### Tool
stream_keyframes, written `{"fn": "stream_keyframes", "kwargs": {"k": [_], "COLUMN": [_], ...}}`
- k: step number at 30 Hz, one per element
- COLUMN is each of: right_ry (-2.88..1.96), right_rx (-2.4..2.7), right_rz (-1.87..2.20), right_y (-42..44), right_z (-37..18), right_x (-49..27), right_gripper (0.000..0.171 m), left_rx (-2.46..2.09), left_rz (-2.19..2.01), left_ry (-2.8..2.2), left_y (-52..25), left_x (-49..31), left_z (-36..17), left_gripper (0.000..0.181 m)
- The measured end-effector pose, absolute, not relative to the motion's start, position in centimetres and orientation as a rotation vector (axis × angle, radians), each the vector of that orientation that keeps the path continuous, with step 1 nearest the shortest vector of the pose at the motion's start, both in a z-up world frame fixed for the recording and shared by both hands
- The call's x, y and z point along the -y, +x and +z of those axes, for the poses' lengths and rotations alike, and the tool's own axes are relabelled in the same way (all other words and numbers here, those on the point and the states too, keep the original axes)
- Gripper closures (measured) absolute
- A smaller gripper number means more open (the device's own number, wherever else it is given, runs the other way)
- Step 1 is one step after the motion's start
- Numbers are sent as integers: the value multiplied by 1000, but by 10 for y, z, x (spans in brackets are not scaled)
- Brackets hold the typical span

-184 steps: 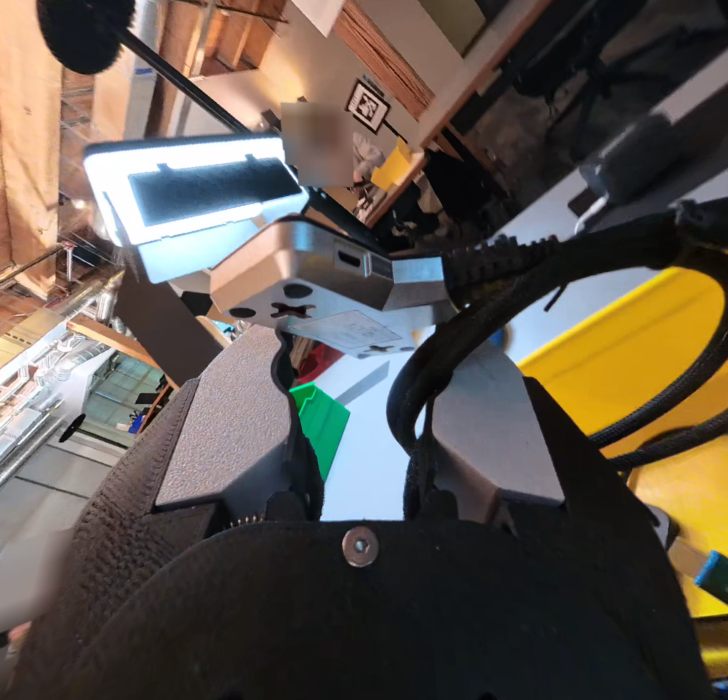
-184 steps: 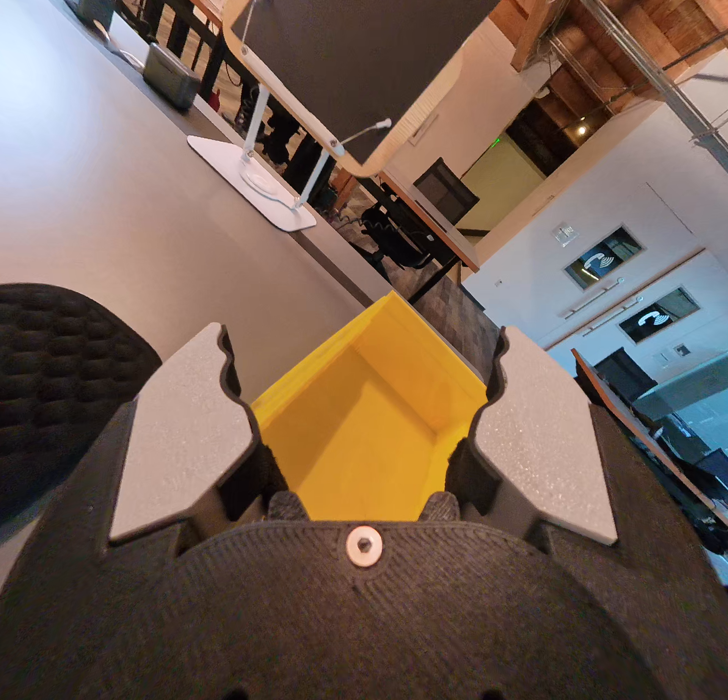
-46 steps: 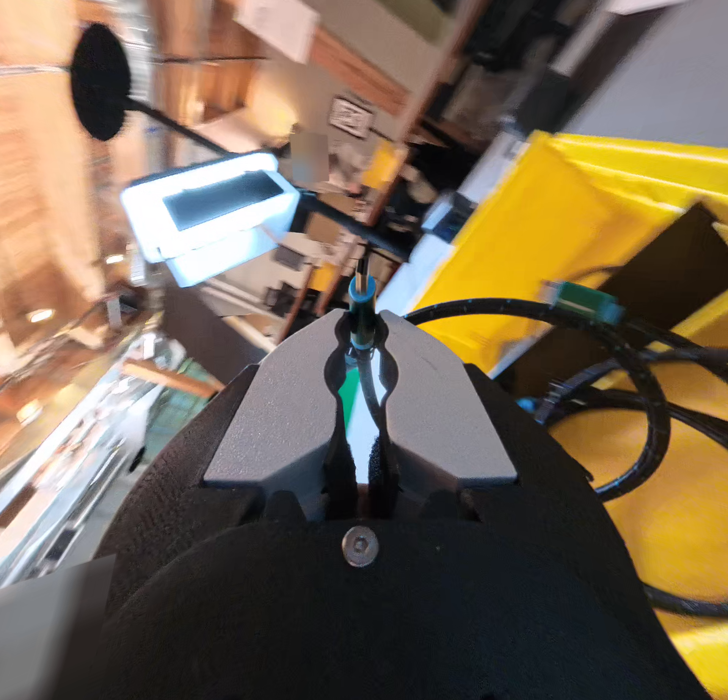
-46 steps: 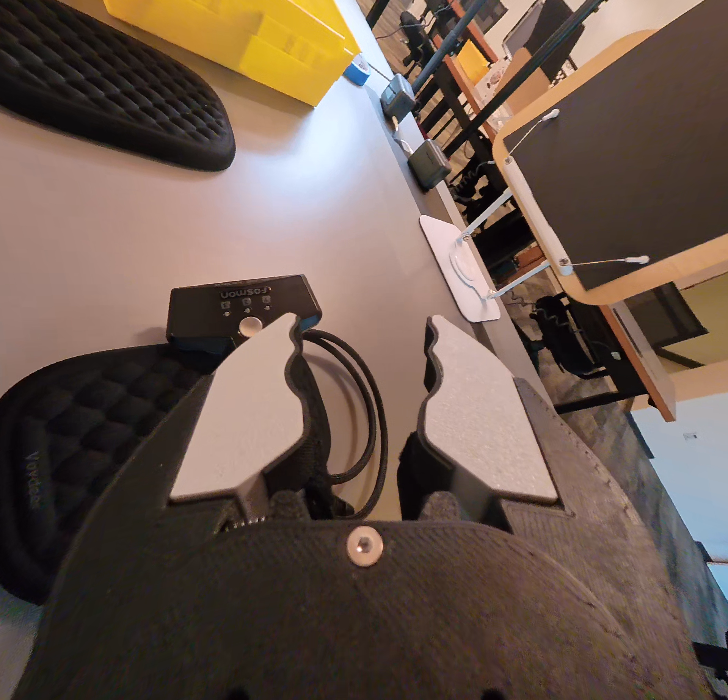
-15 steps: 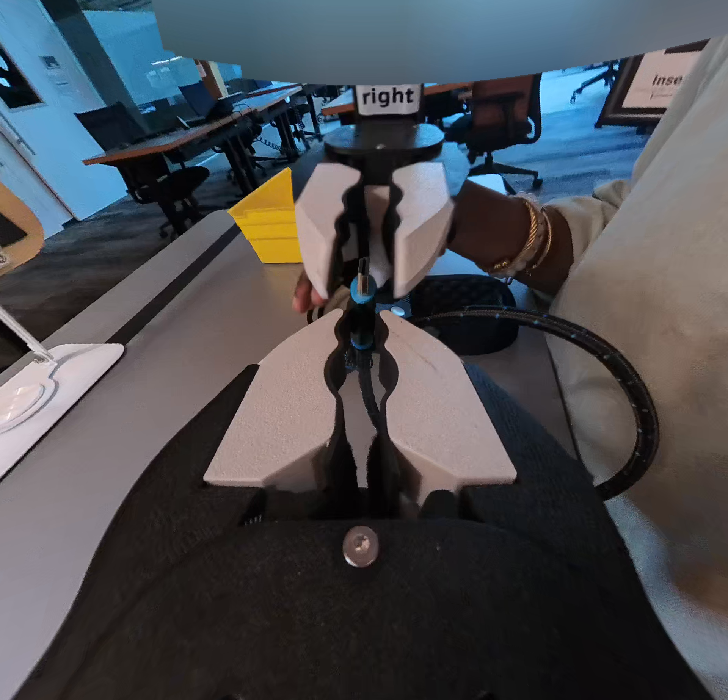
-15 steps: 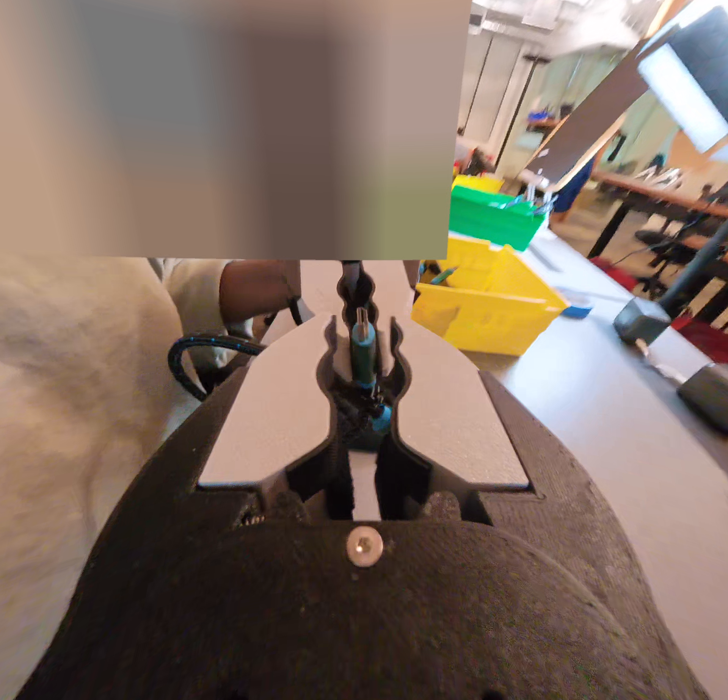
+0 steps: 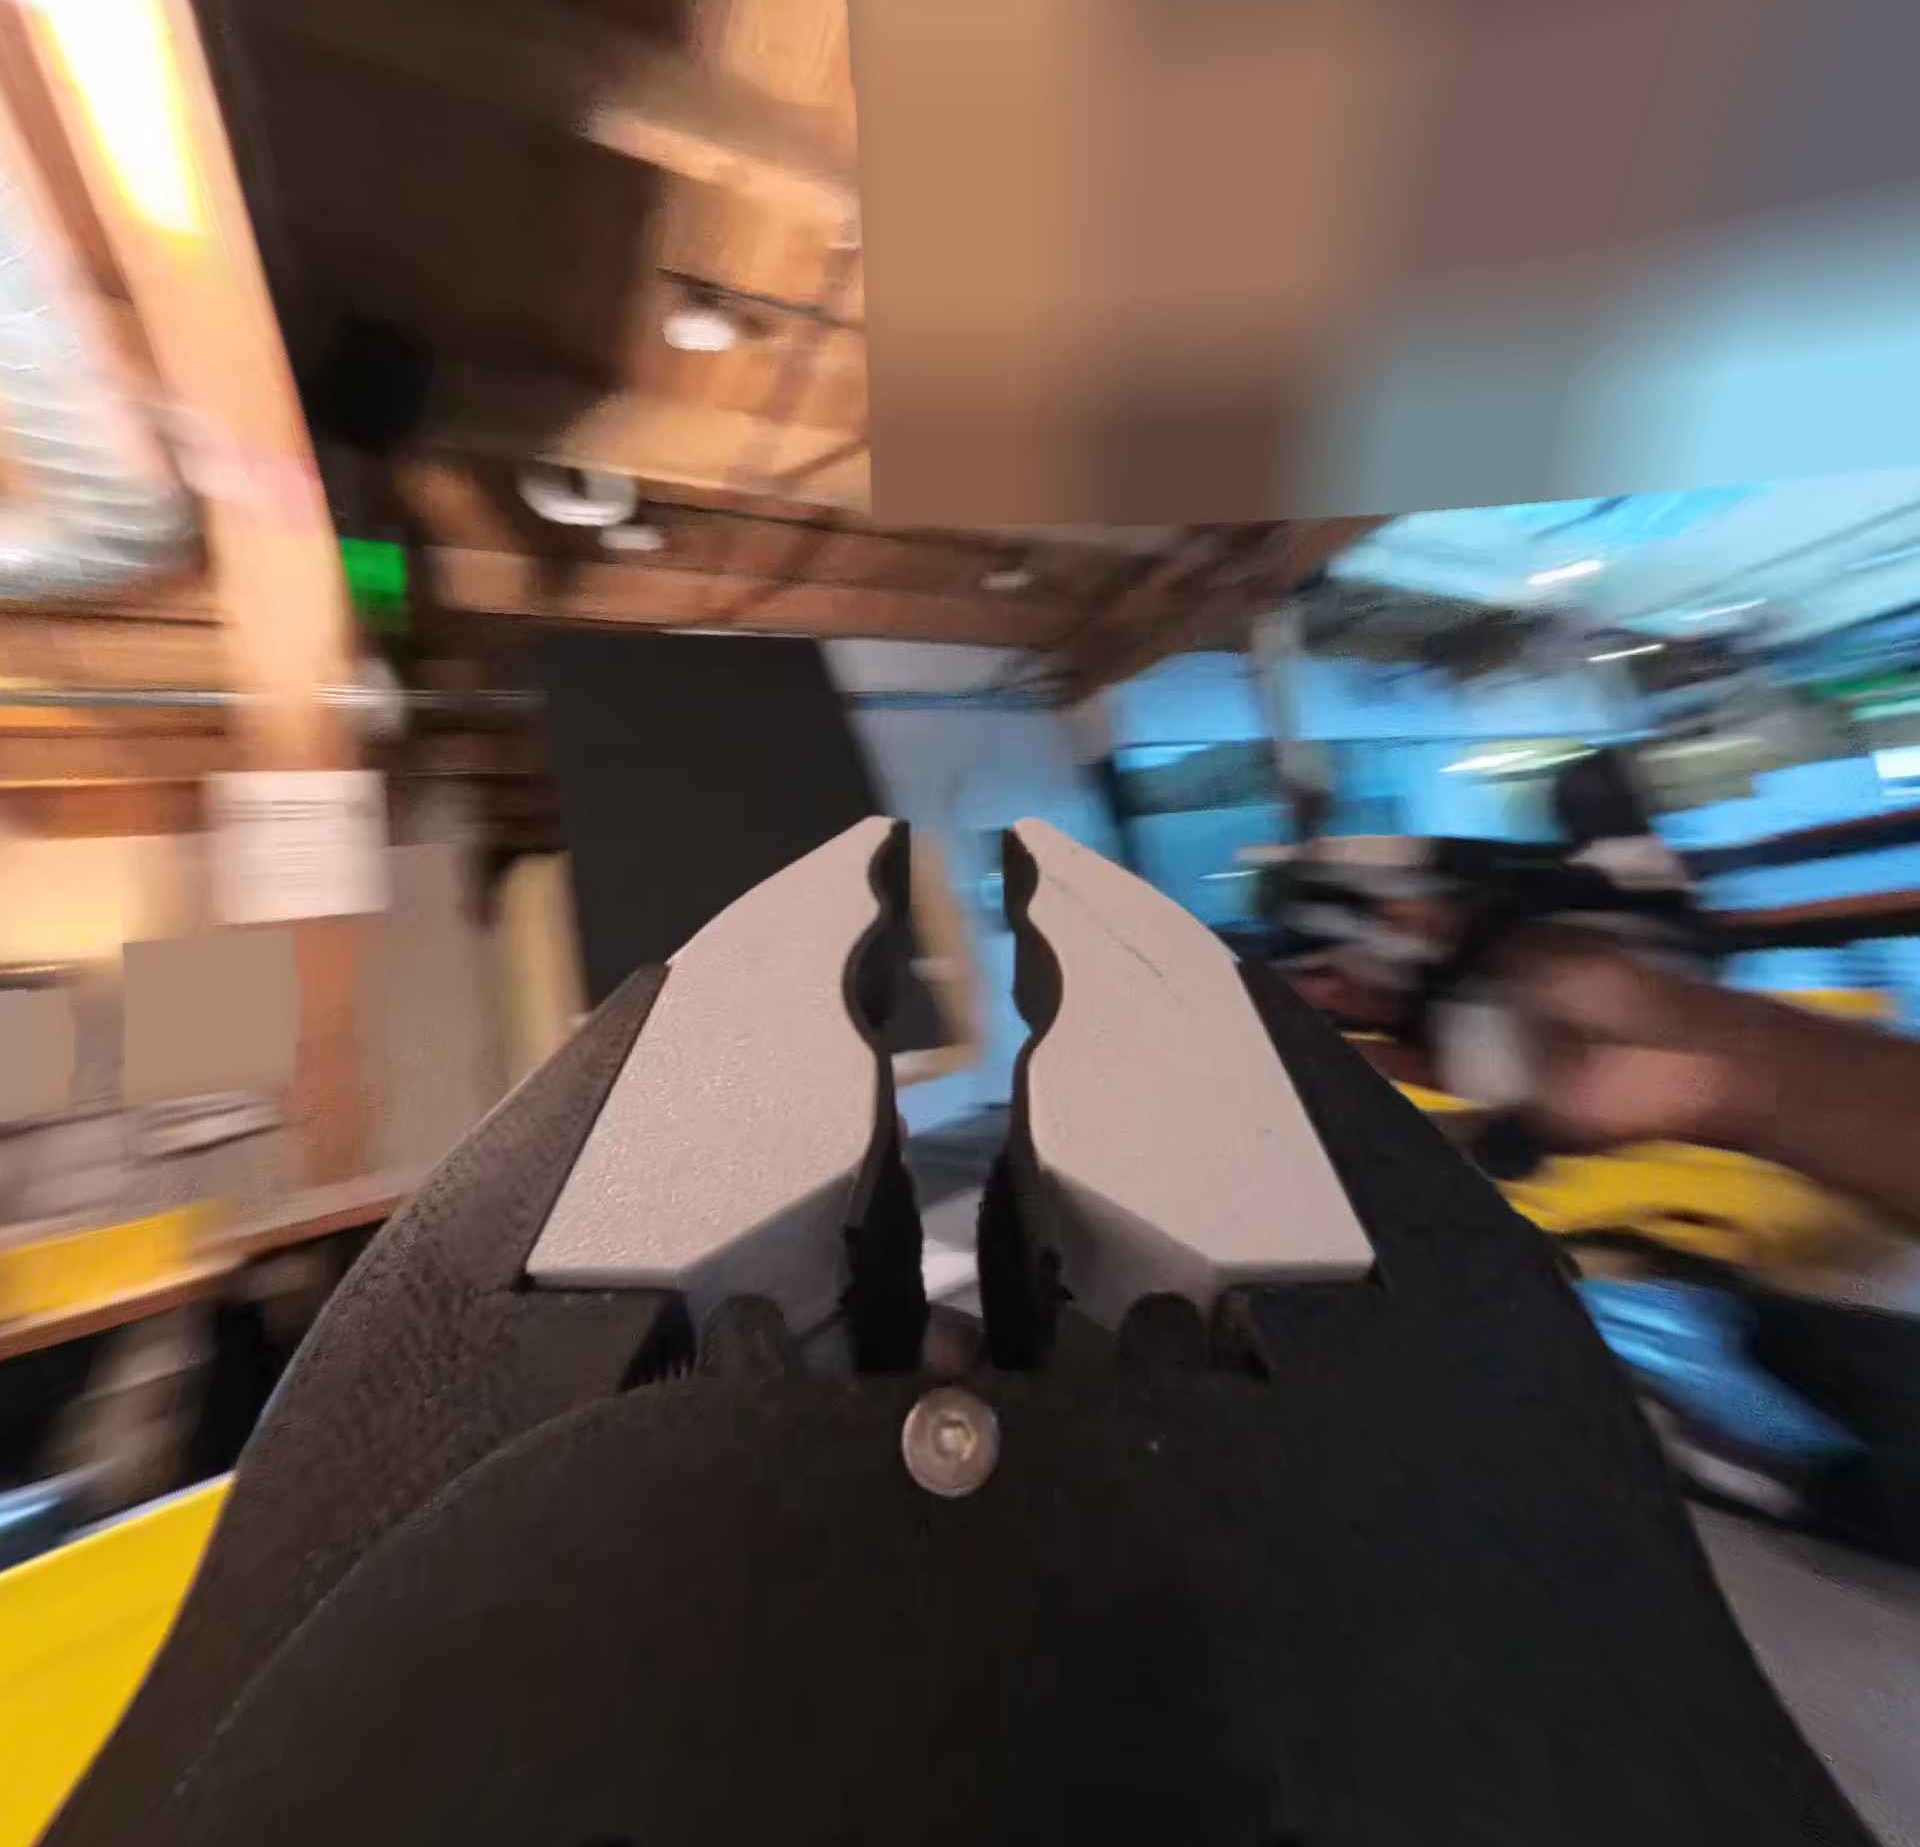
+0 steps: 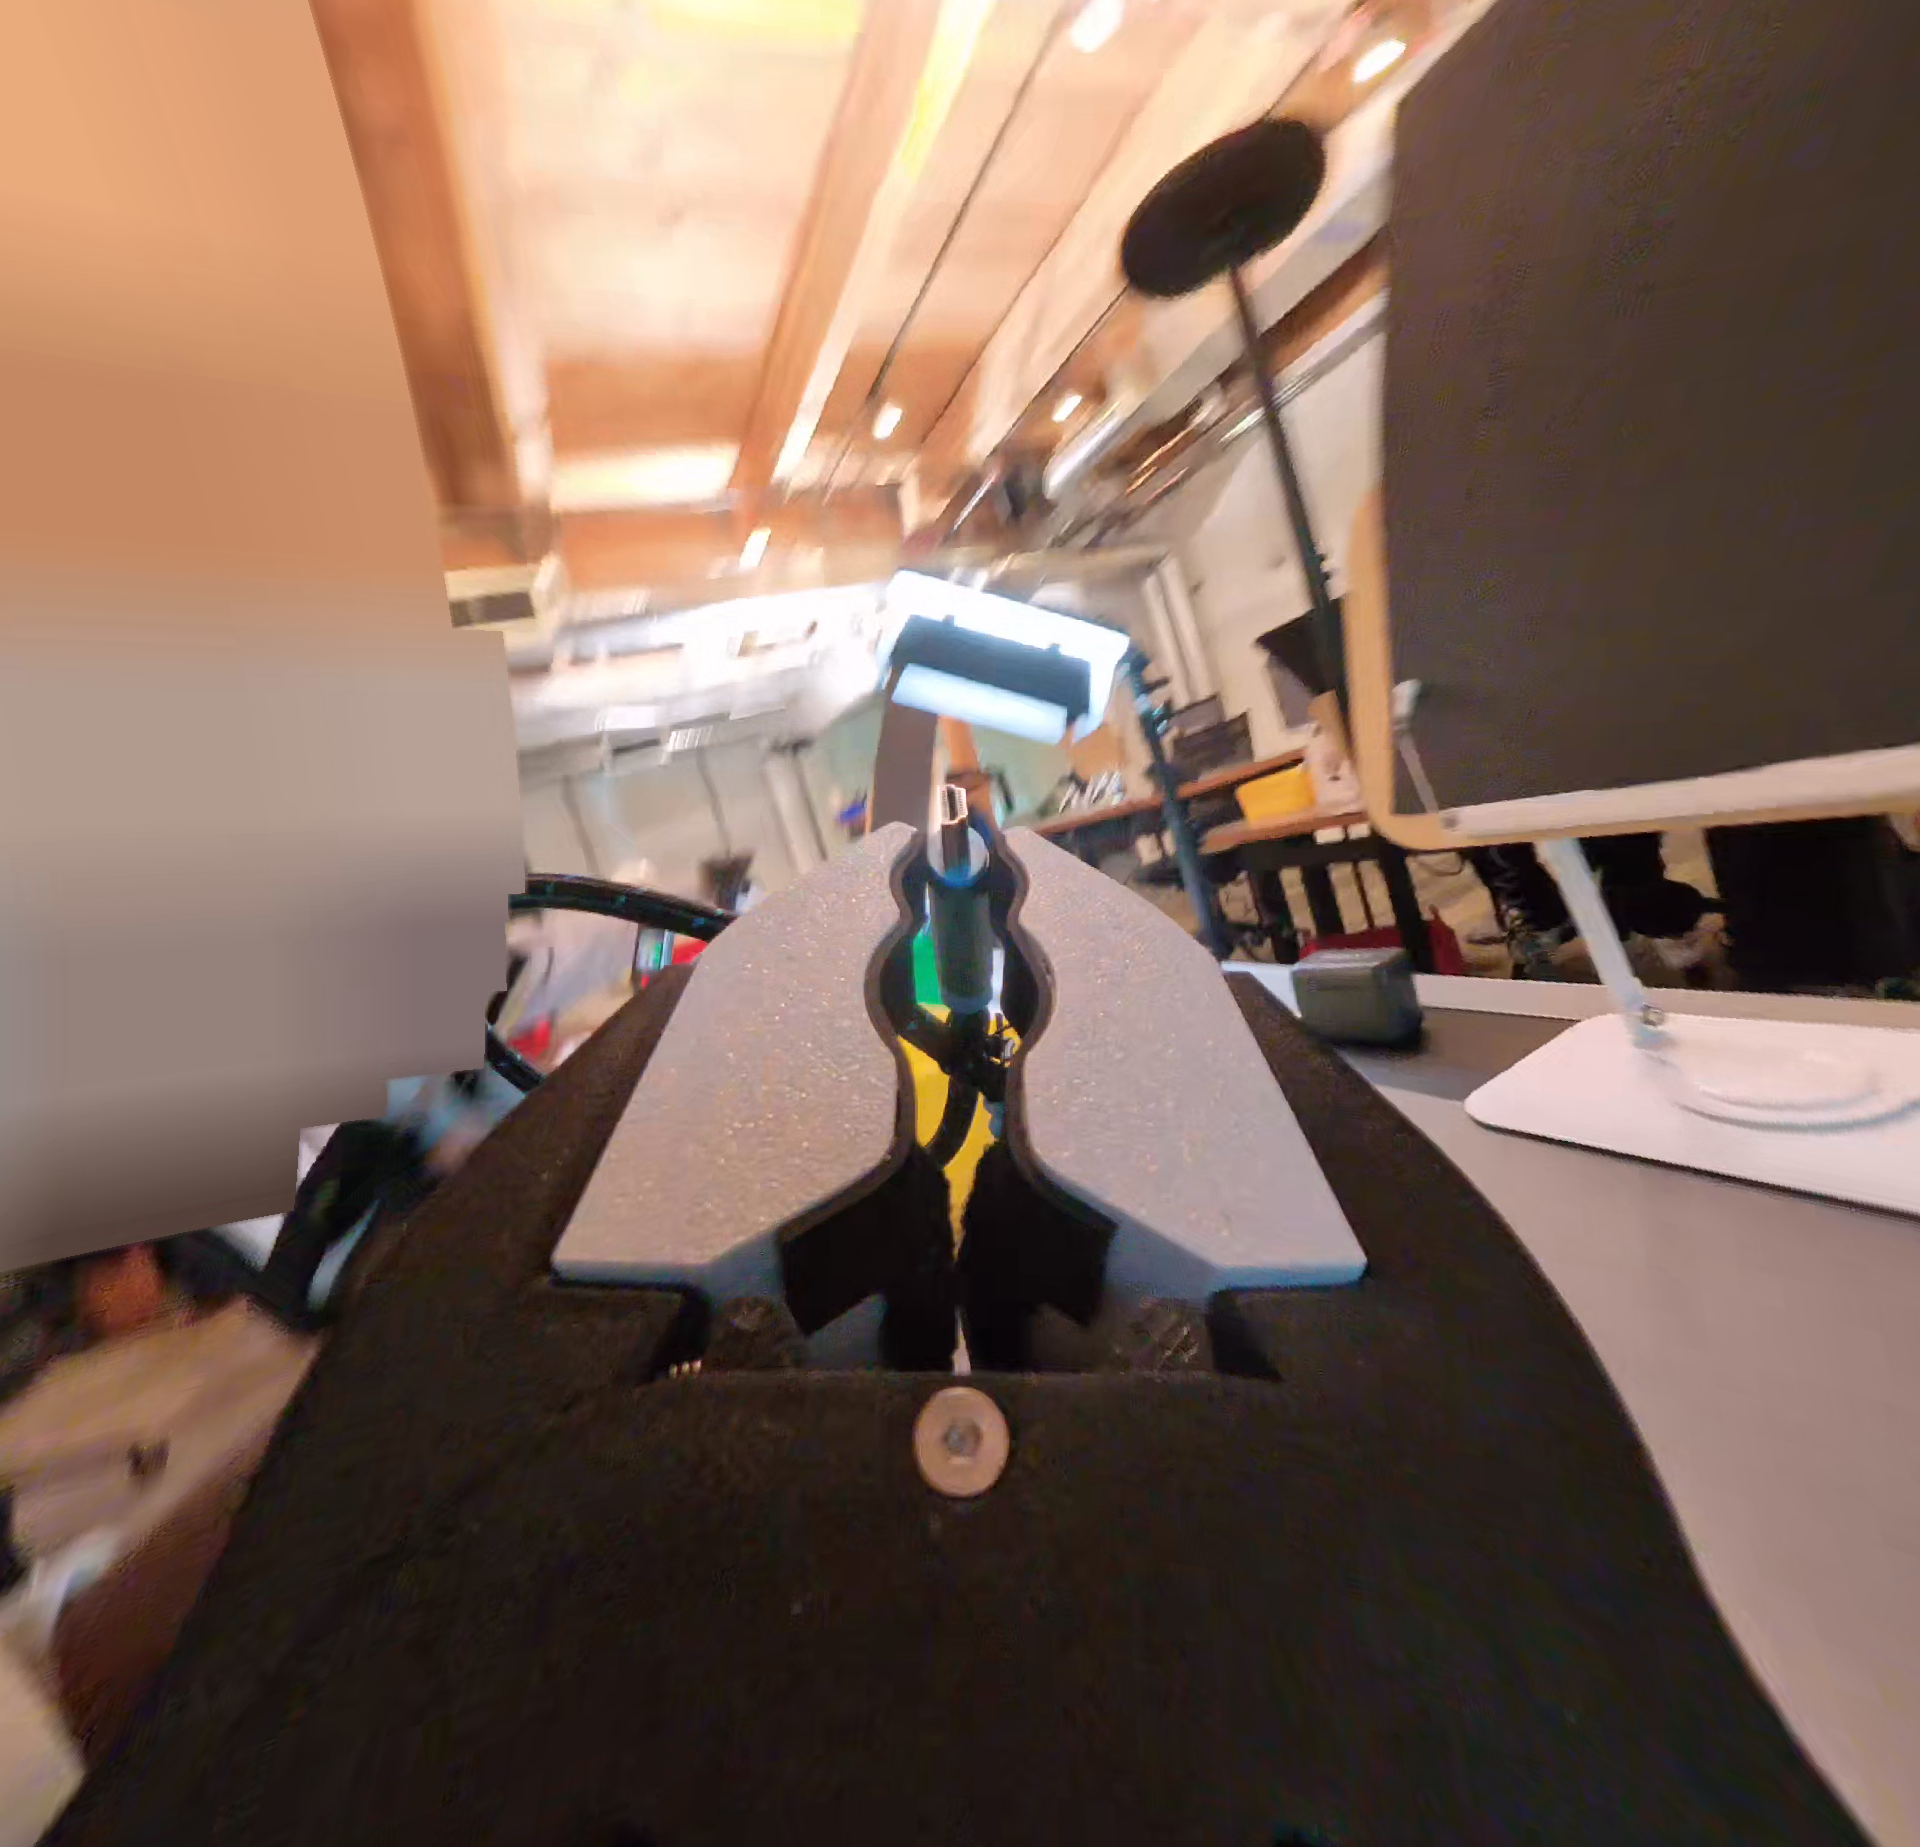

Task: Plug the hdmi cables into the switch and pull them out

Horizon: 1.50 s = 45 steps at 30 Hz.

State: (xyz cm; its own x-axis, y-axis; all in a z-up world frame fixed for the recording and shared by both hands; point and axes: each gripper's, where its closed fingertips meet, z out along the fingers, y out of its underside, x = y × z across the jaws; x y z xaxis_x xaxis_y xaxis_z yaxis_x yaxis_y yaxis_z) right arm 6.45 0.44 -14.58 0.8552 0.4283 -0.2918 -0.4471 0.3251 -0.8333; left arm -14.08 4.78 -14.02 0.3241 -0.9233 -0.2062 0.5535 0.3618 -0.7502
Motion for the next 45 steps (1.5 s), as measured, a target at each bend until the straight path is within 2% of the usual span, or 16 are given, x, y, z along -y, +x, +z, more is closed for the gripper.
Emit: {"fn": "stream_keyframes", "kwargs": {"k": [3,6,10,12,16,19,22,31,34,37,41,45], "right_ry": [-1003,-927,-919,-971,-1053,-1106,-1143,-1264,-1338,-1365,-1501,-1564], "right_rx": [-199,-279,-359,-366,-342,-320,-311,-270,-85,257,771,1124], "right_rz": [629,759,977,1019,1022,1051,1071,1132,1031,795,205,-259], "right_y": [86,75,45,32,15,1,-7,-14,-20,-28,-33,-40], "right_z": [-139,-132,-141,-152,-170,-180,-189,-211,-215,-207,-221,-239], "right_x": [-7,-13,-21,-23,-22,-22,-23,-23,-15,3,13,7], "right_gripper": [160,160,160,160,160,160,160,160,158,135,128,130], "left_rx": [-1071,-1227,-925,-879,-943,-1056,-1027,-1336,-1448,-1566,-1683,-1738], "left_rz": [-1455,-1379,-920,-815,-699,-636,-556,-292,-317,-326,-345,-254], "left_ry": [-695,-779,-712,-750,-847,-916,-917,-769,-778,-784,-772,-735], "left_y": [-103,-48,-17,-12,-4,5,-1,-9,-13,-22,-31,-33], "left_x": [33,73,38,18,-10,-18,-31,-32,-28,-27,-21,-19], "left_z": [-181,-222,-196,-183,-184,-203,-205,-226,-232,-240,-249,-252], "left_gripper": [165,153,146,134,131,134,157,161,161,161,162,162]}}
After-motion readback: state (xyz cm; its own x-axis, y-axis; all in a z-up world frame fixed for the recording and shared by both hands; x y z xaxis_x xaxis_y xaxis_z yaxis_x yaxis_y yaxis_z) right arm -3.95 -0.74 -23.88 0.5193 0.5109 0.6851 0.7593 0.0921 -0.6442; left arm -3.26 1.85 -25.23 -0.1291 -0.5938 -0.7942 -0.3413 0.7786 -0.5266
